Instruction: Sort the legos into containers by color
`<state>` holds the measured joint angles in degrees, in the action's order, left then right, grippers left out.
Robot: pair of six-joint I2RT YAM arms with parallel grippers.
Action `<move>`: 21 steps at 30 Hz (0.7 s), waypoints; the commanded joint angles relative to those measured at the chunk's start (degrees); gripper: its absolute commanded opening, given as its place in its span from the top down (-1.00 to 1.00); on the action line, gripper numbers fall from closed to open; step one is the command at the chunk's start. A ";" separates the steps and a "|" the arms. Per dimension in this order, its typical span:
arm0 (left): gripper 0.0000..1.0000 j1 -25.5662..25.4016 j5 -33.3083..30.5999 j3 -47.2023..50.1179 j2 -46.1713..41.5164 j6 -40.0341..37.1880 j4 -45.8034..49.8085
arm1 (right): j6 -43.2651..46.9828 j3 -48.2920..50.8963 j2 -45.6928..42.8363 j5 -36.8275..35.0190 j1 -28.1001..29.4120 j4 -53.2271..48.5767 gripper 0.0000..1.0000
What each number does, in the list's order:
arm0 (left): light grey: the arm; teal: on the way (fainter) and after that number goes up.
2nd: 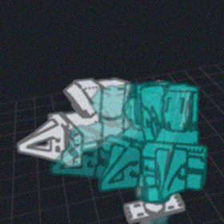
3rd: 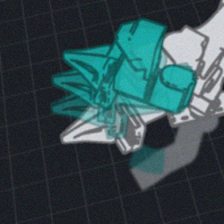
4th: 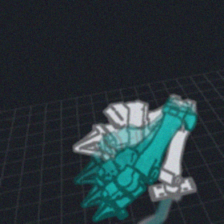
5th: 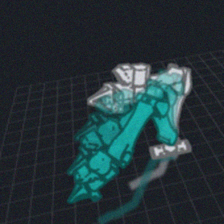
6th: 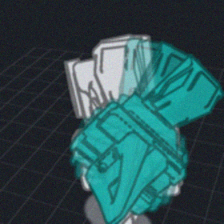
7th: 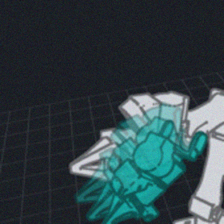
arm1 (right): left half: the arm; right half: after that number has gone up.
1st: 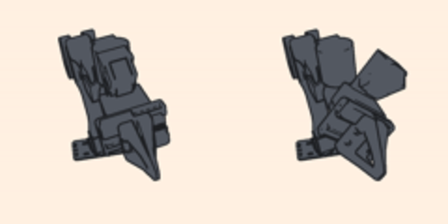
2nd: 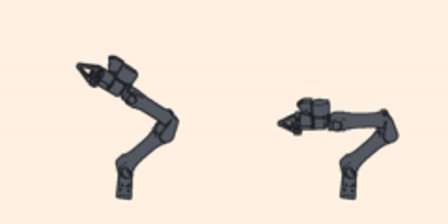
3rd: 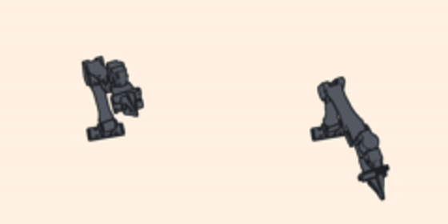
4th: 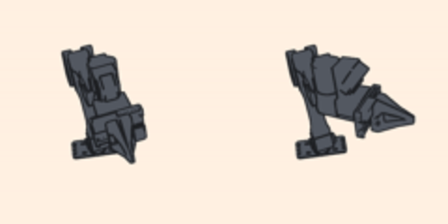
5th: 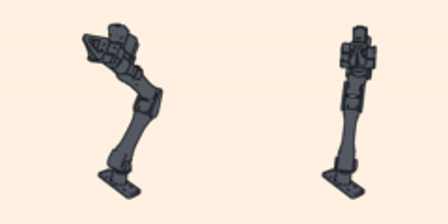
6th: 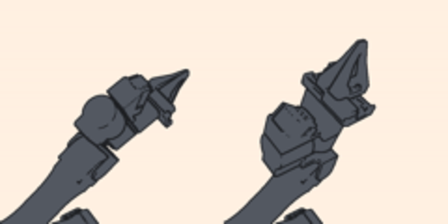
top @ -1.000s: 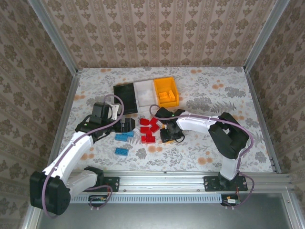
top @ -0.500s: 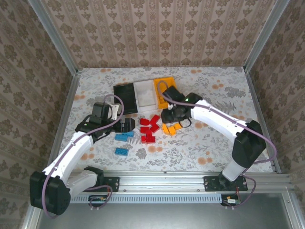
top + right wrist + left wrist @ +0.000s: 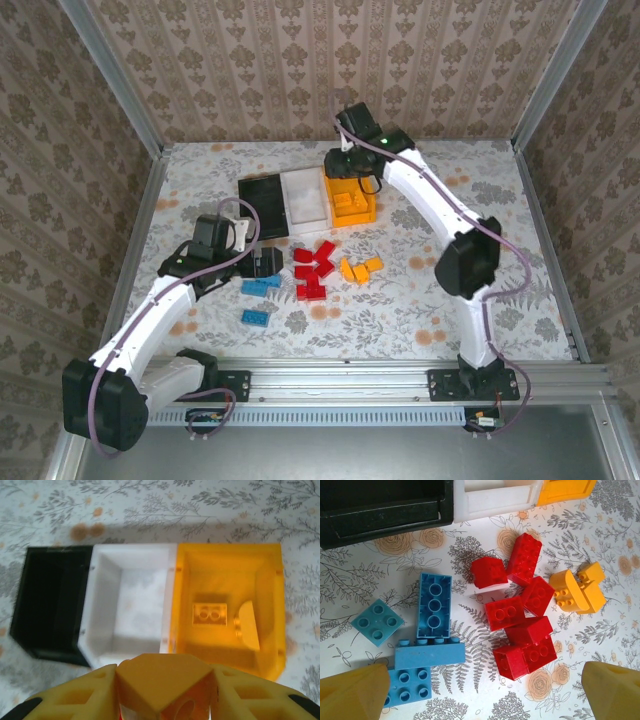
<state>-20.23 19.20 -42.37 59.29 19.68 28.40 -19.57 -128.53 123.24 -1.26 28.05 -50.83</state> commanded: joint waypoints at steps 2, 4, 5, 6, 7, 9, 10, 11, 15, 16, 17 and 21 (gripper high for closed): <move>-1.00 -0.43 -1.46 -0.29 -0.60 -0.79 2.36 | 2.03 -9.63 9.43 -1.66 -1.77 -4.52 0.12; -1.00 -0.41 -1.67 -0.41 -0.35 -0.88 2.36 | 2.81 -12.53 12.93 -3.12 -2.10 -4.51 0.11; -1.00 -0.43 -1.71 -0.41 -0.16 -0.94 2.36 | 2.79 -13.68 14.51 -3.22 -2.36 -4.65 0.11; -0.99 -0.42 -1.79 -0.59 0.15 -1.05 2.51 | 2.76 -14.92 16.13 -3.19 -2.69 -4.84 0.11; -1.00 -0.43 -1.95 -0.69 0.45 -1.13 2.77 | 2.68 -15.80 17.52 -3.39 -2.95 -4.85 0.11; -1.00 -0.42 -2.36 -0.83 0.90 -1.35 3.14 | 3.07 -16.53 19.66 -4.11 -3.09 -4.25 0.11; -1.00 -0.38 -2.54 -0.83 1.09 -1.41 3.22 | 3.46 -16.96 20.79 -4.48 -3.09 -4.24 0.10; -1.00 -0.42 -2.74 -0.87 1.17 -1.45 3.24 | 3.64 -17.52 21.78 -4.78 -3.09 -4.28 0.10; -1.00 -0.34 -3.62 -1.19 1.43 -1.82 3.68 | 3.68 -19.23 24.66 -4.44 -3.39 -4.57 -0.02; -1.00 -0.34 -3.82 -1.16 1.40 -1.80 3.83 | 3.58 -19.41 24.92 -4.02 -3.52 -4.40 -0.08; -0.99 -0.34 -3.96 -1.17 1.35 -1.89 4.00 | 3.43 -19.60 24.93 -3.69 -3.58 -4.33 -0.13; -1.00 -0.33 -4.88 -1.89 1.18 -1.94 5.36 | 1.93 -20.02 23.68 -0.93 -3.97 -3.92 -0.25</move>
<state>-20.23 15.62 -42.41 60.49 19.22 31.55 -16.82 -146.41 147.72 -4.01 24.43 -53.39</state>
